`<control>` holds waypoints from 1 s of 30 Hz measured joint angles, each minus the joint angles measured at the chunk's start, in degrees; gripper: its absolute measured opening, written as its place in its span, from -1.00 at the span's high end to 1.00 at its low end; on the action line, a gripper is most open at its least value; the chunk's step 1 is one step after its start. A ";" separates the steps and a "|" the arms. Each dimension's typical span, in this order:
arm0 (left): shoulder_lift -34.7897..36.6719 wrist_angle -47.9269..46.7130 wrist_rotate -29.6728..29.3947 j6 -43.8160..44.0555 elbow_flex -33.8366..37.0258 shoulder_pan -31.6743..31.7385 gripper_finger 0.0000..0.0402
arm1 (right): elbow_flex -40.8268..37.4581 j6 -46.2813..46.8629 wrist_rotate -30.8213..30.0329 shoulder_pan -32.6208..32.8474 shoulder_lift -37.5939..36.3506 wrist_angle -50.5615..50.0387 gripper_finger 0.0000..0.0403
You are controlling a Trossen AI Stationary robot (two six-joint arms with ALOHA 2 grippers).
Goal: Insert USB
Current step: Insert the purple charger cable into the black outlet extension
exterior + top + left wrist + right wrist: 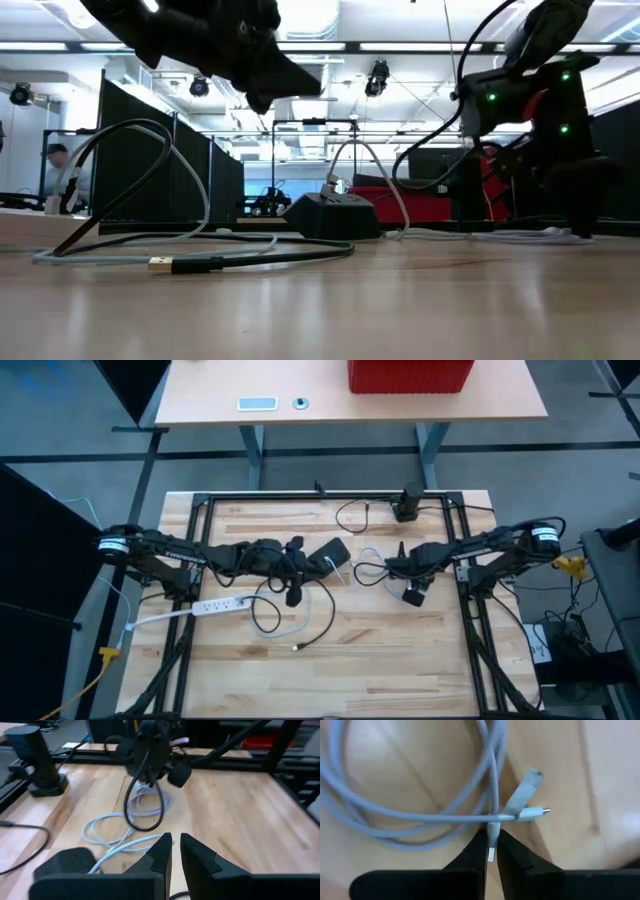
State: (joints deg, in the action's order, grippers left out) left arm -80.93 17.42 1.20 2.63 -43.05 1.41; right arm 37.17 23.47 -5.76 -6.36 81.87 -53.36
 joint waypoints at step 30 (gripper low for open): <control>-11.87 27.37 -0.05 -28.25 -1.24 -3.29 0.87 | 16.20 -11.21 14.36 5.96 -19.67 -12.22 0.93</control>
State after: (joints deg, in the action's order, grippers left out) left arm -92.80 44.79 1.15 -25.62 -44.29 -1.88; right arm 53.37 12.26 8.60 -0.40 62.20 -65.58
